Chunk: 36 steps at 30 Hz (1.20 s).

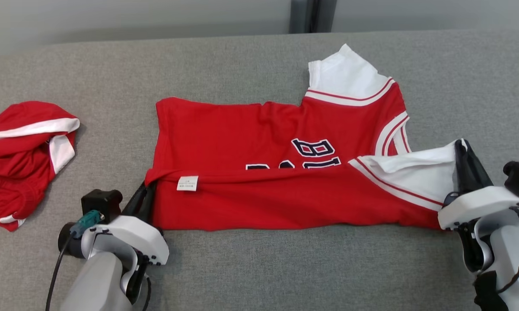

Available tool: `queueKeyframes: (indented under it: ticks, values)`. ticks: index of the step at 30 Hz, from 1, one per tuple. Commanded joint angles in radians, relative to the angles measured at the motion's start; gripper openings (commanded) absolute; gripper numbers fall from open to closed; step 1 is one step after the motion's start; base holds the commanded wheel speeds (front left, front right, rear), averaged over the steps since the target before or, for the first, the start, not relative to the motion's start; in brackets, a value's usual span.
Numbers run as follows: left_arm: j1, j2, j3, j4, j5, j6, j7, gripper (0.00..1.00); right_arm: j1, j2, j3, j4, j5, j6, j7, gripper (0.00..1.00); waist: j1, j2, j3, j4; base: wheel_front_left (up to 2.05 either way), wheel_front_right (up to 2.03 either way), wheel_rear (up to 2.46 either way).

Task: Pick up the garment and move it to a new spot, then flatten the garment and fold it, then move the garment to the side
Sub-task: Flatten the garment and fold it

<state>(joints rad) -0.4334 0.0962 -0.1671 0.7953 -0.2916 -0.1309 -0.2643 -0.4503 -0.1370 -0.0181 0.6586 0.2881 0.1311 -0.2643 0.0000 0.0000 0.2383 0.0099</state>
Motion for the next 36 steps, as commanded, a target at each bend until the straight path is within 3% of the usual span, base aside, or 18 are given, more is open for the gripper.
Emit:
queueKeyframes:
  ticks: [1,2,6,13,19,27,28,29,30,31,36]
  values:
    - [-0.016,0.004,0.010,-0.007,0.005,0.001,0.000,1.00,-0.023,-0.003,-0.009,0.003,-0.018,-0.001,0.000,0.31,0.0000,0.0000,0.019,0.002,0.00,0.00,0.00]
    - [-0.018,0.000,0.017,-0.016,0.004,0.001,0.000,1.00,-0.030,-0.001,-0.010,0.003,-0.027,-0.001,0.000,1.00,0.0000,0.0000,0.024,0.003,0.00,0.00,0.00]
    - [0.004,-0.012,0.061,-0.039,-0.014,0.002,0.000,1.00,-0.032,0.010,-0.025,-0.018,-0.029,-0.001,0.000,1.00,0.0000,0.0000,0.032,0.005,0.00,0.00,0.00]
    - [0.136,-0.037,0.148,-0.144,0.005,0.008,0.000,1.00,0.112,-0.005,-0.025,-0.111,0.003,-0.001,0.000,1.00,0.0000,0.0000,0.014,0.014,0.00,0.00,0.00]
    - [0.198,-0.044,0.133,-0.153,-0.022,0.005,0.000,1.00,0.232,-0.005,0.008,-0.096,0.052,-0.001,0.000,1.00,0.0000,0.0000,0.001,0.011,0.00,0.00,0.00]
    - [0.191,-0.044,0.095,-0.144,-0.055,0.009,0.000,1.00,0.246,0.005,0.120,-0.008,0.071,0.000,0.004,1.00,0.0000,0.0000,0.001,0.009,0.00,0.00,0.00]
    - [0.189,-0.044,0.093,-0.144,-0.055,0.010,0.000,1.00,0.244,0.006,0.137,0.007,0.076,0.000,0.005,0.92,0.0000,0.0000,0.001,0.010,0.00,0.00,0.00]
    - [0.188,-0.044,0.091,-0.142,-0.057,0.010,0.000,1.00,0.240,0.005,0.156,0.020,0.083,0.001,0.006,0.43,0.0000,0.0000,0.000,0.010,0.00,0.00,0.00]
    - [0.188,-0.043,0.090,-0.139,-0.059,0.011,0.000,1.00,0.235,0.003,0.171,0.030,0.092,0.001,0.007,0.13,0.0000,0.0000,-0.001,0.010,0.00,0.00,0.00]
    - [0.186,-0.043,0.089,-0.134,-0.060,0.012,0.000,1.00,0.232,0.000,0.184,0.039,0.101,0.001,0.008,0.00,0.0000,0.0000,-0.002,0.010,0.00,0.00,0.00]
    - [0.177,-0.044,0.074,-0.098,-0.065,0.010,0.000,1.00,0.200,-0.027,0.205,0.028,0.133,-0.001,0.007,0.00,0.0000,0.0000,-0.003,0.007,0.00,0.00,0.00]
